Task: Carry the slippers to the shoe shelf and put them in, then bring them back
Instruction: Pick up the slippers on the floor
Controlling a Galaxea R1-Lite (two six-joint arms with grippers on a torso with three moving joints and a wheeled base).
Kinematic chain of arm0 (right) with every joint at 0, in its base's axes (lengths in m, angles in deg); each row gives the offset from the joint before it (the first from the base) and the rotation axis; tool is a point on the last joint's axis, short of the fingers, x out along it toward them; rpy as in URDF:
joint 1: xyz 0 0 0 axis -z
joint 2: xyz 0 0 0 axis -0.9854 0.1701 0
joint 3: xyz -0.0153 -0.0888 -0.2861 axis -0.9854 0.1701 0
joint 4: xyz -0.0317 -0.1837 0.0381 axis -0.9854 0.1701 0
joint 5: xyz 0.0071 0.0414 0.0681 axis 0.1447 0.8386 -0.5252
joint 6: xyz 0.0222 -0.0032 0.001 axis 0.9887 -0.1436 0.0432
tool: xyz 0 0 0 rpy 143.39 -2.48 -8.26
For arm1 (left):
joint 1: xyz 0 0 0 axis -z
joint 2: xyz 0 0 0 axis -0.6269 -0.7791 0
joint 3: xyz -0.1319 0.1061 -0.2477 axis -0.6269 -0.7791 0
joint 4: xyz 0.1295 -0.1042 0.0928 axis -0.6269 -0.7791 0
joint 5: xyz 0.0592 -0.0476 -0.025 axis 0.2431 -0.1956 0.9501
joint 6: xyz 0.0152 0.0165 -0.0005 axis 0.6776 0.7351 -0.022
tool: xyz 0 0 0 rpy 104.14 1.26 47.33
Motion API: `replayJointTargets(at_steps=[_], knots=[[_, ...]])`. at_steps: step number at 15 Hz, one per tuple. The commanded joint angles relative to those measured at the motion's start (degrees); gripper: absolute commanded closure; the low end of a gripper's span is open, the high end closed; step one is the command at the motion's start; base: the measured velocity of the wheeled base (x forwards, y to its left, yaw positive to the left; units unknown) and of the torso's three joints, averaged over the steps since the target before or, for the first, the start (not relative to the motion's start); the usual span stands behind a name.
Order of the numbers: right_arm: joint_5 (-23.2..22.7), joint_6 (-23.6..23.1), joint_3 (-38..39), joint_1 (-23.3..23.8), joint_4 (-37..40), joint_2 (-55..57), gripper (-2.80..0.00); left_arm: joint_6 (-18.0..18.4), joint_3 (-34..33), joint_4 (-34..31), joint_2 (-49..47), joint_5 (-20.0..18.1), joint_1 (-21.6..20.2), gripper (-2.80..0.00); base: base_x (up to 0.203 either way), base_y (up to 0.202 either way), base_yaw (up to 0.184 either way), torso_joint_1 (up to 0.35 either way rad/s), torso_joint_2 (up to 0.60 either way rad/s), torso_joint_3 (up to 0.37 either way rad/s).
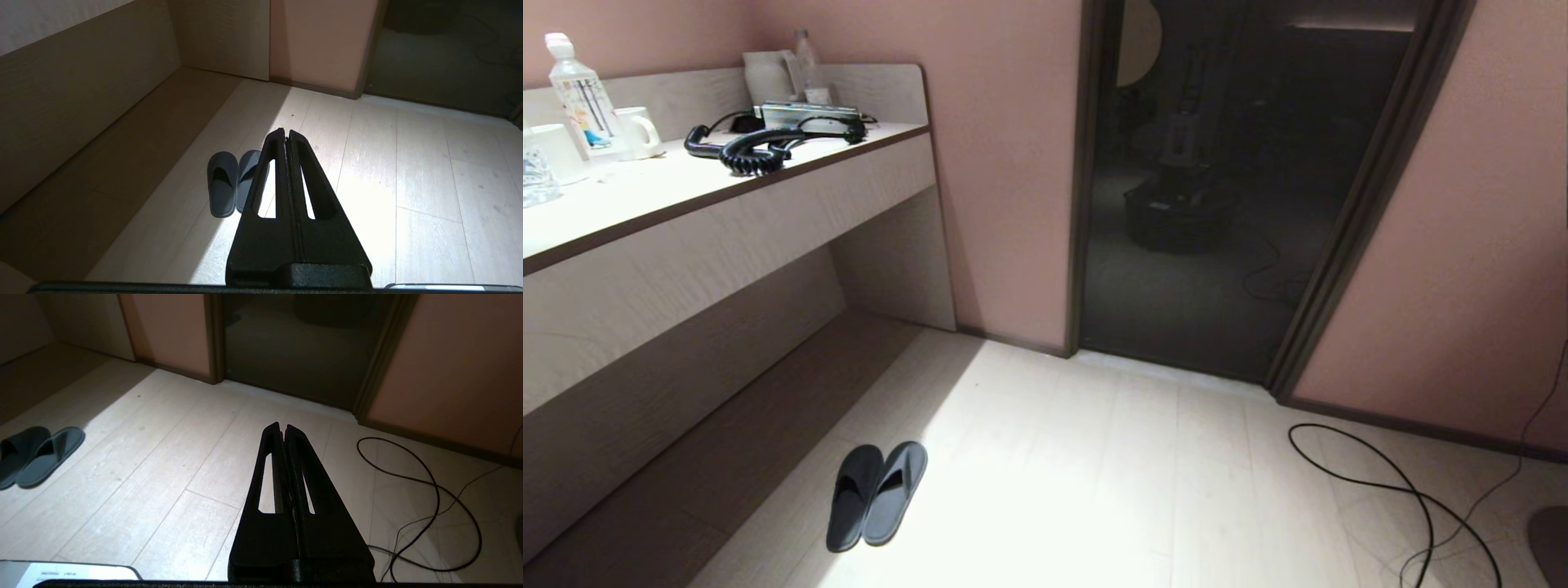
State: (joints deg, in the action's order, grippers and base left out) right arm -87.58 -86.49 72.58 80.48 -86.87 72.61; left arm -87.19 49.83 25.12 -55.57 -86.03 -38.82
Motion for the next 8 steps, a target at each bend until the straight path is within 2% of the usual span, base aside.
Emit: replayJointTargets(at_steps=[1, 2, 8], knots=[[-0.04, -0.04, 0.00, 0.00, 0.01, -0.01, 0.00, -0.05, -0.44, 0.05, -0.07, -0.01, -0.08, 0.00, 0.169, 0.000, 0.001, 0.002, 0.00, 0.001], [-0.04, -0.07, 0.00, 0.00, 0.01, 0.01, 0.00, -0.05, -0.44, 0.04, -0.07, -0.01, 0.00, 0.00, 0.103, 0.000, -0.001, 0.012, 0.00, -0.002], [-0.04, -0.09, 0.00, 0.00, 0.01, 0.08, 0.00, -0.04, -0.44, 0.02, -0.07, -0.01, 0.00, 0.00, 0.000, 0.000, 0.000, 0.000, 0.00, 0.000]])
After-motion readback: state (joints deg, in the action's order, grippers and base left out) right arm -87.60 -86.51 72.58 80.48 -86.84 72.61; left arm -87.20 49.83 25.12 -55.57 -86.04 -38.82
